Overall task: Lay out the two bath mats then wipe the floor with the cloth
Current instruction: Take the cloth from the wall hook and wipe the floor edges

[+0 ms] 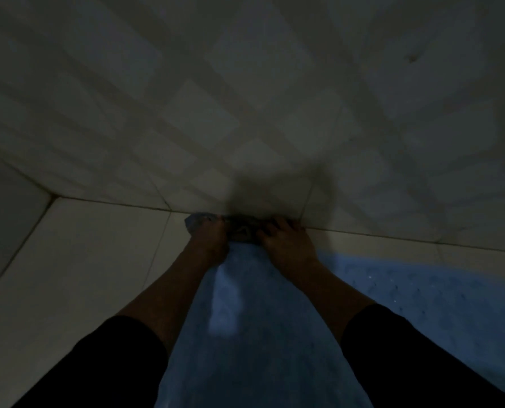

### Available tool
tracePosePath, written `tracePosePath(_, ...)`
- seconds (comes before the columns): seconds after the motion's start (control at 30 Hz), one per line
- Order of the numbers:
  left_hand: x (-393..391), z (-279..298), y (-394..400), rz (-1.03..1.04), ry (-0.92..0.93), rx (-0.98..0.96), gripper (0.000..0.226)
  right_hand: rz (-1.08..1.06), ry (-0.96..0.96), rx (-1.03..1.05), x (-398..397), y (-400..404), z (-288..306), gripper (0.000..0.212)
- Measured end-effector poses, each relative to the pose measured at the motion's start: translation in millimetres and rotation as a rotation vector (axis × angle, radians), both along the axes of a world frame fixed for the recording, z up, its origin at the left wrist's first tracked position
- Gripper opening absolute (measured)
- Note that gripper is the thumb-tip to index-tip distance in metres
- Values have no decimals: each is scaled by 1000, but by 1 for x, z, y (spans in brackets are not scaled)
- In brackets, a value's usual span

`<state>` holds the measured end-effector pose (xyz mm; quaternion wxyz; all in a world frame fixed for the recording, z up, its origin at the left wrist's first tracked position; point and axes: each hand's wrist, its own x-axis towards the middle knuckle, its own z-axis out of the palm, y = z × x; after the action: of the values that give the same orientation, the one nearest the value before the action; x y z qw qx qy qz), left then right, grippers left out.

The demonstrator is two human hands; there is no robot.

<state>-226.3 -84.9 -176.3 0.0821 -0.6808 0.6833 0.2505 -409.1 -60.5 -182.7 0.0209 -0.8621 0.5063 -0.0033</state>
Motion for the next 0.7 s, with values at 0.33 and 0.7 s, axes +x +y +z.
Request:
tracePosePath(0.33, -90, -17, 21, -142, -94, -13, 64, -39, 18, 72, -88, 7, 6, 59)
tracePosePath(0.7, -204, -19, 38, -206, -50, 8, 65, -5, 201, 210, -214, 8, 17, 34)
